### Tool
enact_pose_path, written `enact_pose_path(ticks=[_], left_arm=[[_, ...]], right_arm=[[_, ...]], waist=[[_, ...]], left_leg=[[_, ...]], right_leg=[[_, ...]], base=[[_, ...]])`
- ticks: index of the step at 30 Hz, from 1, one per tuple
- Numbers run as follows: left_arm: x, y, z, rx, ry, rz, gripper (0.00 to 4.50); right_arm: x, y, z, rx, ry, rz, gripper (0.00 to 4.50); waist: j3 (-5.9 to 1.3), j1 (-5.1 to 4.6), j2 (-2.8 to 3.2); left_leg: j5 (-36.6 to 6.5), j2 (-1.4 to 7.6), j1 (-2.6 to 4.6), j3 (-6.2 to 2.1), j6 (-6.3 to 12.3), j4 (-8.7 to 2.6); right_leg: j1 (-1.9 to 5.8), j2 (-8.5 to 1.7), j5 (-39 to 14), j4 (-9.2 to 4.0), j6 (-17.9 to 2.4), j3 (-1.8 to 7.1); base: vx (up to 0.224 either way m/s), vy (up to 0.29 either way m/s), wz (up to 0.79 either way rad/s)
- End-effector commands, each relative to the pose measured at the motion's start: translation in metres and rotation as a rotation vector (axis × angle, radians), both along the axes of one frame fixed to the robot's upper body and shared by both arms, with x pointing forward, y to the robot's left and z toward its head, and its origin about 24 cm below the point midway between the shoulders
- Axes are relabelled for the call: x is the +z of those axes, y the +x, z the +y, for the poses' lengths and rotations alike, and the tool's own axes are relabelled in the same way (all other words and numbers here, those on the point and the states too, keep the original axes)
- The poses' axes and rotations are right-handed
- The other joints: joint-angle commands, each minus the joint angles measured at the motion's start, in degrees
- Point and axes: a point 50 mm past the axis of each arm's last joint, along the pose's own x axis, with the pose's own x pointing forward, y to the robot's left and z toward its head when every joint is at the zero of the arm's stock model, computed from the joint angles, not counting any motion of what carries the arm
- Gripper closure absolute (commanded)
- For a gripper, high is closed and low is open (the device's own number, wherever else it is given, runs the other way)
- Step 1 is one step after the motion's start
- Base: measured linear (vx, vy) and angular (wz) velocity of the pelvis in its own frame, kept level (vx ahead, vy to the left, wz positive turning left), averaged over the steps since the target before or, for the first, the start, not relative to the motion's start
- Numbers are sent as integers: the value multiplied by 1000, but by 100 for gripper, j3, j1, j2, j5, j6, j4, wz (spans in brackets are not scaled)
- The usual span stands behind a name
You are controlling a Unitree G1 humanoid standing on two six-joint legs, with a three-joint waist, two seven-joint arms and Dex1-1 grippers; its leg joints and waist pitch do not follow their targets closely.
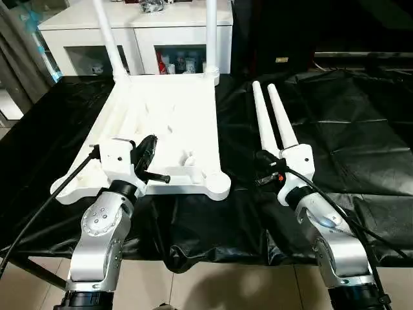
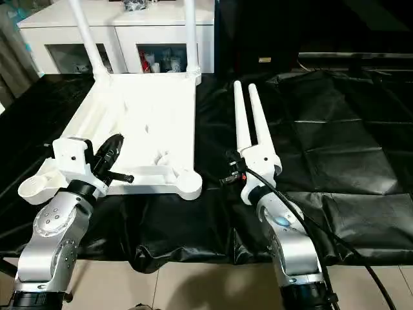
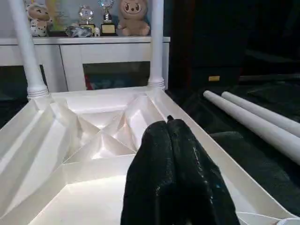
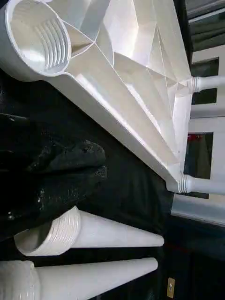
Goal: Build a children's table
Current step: Rotate table base
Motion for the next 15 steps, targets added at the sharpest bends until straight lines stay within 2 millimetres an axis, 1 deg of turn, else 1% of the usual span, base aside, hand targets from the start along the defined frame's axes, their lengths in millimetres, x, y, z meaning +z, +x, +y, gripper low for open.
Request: enact_pose_path(ticks=[1,15], left_arm=[[2,-1,1,7,12,-3,450],[2,-1,1,7,12,-3,450]], right_arm=[[1,2,1,2,-2,5,447],[1,2,1,2,-2,5,447]], waist=[[-327,-15,-59],[-325,-16,-60]], left_leg=[[-1997,51,65,-46,-30,-439],[-1993,52,60,-46,-33,-440]], right_leg=[[168,-206,-2457,-587,-293,195],[169,-207,-2422,-587,-305,198]], base=[[0,0,0],[0,0,0]])
